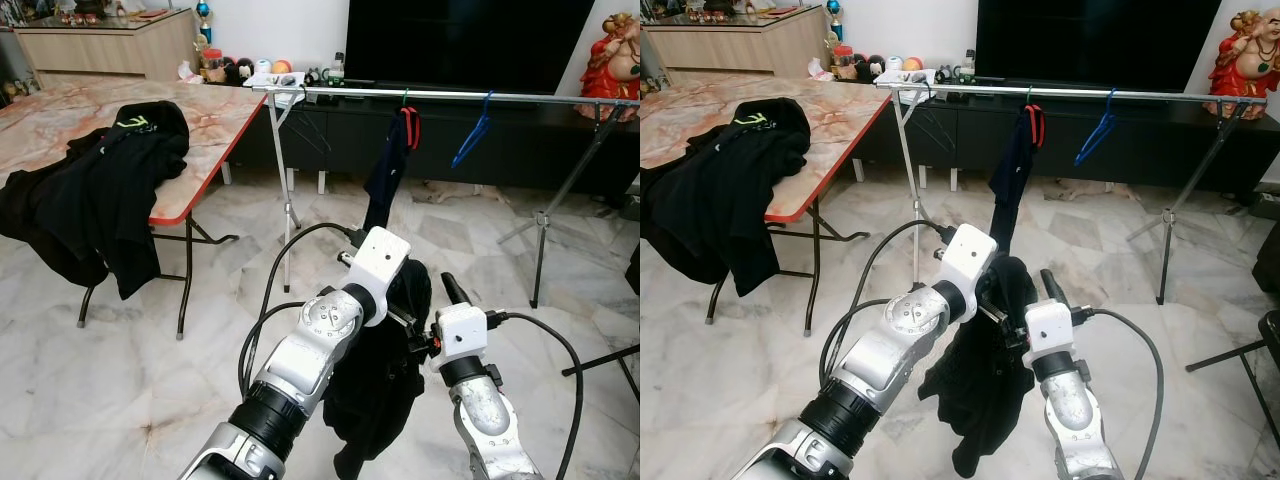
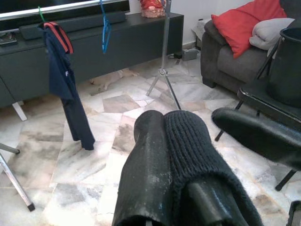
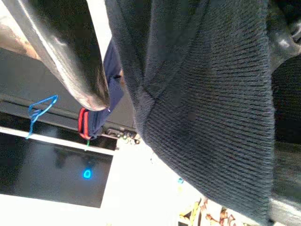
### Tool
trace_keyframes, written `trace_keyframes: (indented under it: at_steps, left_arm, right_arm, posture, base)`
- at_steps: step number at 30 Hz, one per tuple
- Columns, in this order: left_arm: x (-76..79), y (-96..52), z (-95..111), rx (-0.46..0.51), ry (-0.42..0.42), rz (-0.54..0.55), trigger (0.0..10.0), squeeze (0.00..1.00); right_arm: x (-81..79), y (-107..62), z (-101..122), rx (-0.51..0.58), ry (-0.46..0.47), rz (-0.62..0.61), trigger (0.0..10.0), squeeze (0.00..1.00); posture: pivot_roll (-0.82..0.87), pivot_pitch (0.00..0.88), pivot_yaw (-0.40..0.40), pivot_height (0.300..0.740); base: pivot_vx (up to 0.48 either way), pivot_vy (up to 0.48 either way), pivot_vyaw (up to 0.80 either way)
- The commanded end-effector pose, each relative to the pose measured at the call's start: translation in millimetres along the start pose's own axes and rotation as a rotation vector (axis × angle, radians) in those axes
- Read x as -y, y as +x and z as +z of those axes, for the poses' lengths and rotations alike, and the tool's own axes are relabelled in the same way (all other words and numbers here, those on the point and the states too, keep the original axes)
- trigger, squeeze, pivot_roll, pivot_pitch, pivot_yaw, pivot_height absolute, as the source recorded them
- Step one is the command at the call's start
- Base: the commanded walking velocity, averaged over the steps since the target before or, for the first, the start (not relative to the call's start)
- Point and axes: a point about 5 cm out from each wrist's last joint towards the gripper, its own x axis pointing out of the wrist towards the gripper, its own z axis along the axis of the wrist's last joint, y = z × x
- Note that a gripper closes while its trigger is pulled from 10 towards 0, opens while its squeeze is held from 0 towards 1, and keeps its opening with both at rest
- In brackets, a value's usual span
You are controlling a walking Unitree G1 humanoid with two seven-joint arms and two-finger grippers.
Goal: Hang hanger
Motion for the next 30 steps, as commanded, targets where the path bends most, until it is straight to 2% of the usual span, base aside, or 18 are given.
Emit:
trace_keyframes:
  at_steps: [1, 3, 4, 8, 30]
  left_arm:
    - [19.2, 8.1, 19, 0.072, -0.032, -0.052, 0.0, 0.0]
    - [19.3, 8.1, 19, 0.072, -0.032, -0.052, 0.0, 0.0]
    - [19.1, 8.1, 19, 0.073, -0.033, -0.053, 0.0, 0.0]
    - [18.6, 7.9, 19, 0.073, -0.032, -0.052, 0.0, 0.0]
    - [18.1, 7.5, 21, 0.081, -0.034, -0.051, 0.0, 0.0]
  right_arm:
    - [-6.0, 0.8, 1, -0.004, -0.015, 0.045, 0.0, 0.0]
    - [-6.4, 0.4, 0, -0.008, -0.03, 0.051, 0.0, 0.0]
    - [-3.6, 0.7, 0, -0.009, -0.056, 0.023, 0.0, 0.0]
    - [3.0, 3.6, 2, -0.004, -0.063, -0.041, 0.0, 0.0]
    - [6.5, 4.8, 0, -0.027, -0.099, -0.104, 0.0, 0.0]
  posture:
    - [0.06, 0.004, -0.011, 0.74]
    - [0.06, 0.004, -0.011, 0.74]
    - [0.06, 0.004, -0.011, 0.74]
    - [0.06, 0.004, -0.011, 0.74]
    - [0.06, 0.01, -0.013, 0.74]
  base:
    - [0.0, 0.0, 0.0]
    - [0.0, 0.0, 0.0]
    - [0.0, 0.0, 0.0]
    - [0.0, 0.0, 0.0]
    - [0.0, 0.0, 0.0]
